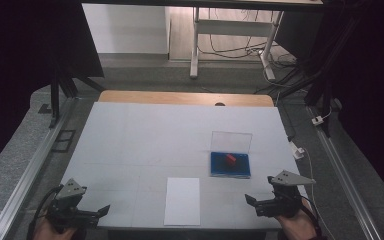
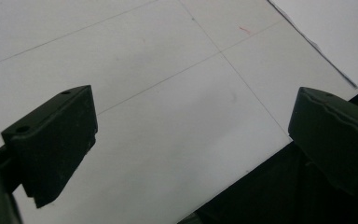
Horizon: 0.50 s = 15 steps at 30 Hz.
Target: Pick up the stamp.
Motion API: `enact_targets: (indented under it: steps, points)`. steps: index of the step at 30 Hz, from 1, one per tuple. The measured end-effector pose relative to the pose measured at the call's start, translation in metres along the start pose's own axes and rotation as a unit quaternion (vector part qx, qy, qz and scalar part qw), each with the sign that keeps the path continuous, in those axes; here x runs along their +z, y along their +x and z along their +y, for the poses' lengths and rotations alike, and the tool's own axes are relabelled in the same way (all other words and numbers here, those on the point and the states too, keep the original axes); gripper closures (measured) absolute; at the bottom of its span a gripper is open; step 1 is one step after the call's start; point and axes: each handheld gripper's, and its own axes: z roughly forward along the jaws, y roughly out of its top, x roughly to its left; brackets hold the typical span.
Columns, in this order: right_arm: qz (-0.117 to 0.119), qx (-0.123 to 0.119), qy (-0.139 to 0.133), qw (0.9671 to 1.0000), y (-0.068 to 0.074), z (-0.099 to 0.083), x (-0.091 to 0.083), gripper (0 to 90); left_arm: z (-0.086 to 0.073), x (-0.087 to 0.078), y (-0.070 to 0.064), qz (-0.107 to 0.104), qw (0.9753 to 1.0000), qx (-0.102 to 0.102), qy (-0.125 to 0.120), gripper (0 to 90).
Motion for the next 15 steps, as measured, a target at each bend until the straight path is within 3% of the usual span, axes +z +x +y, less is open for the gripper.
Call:
enact_targets:
  steps: [9,15]
  points:
    - [0.011,-0.019,-0.001,0.9998,0.002,0.004,0.013,0.0,0.0,0.0,0.0,0.0,1.0,0.001,0.001,1.4]
    - [0.009,-0.018,-0.005,0.9998,0.0,0.008,0.017,0.0,0.0,0.0,0.0,0.0,1.0,0.0,0.001,1.3]
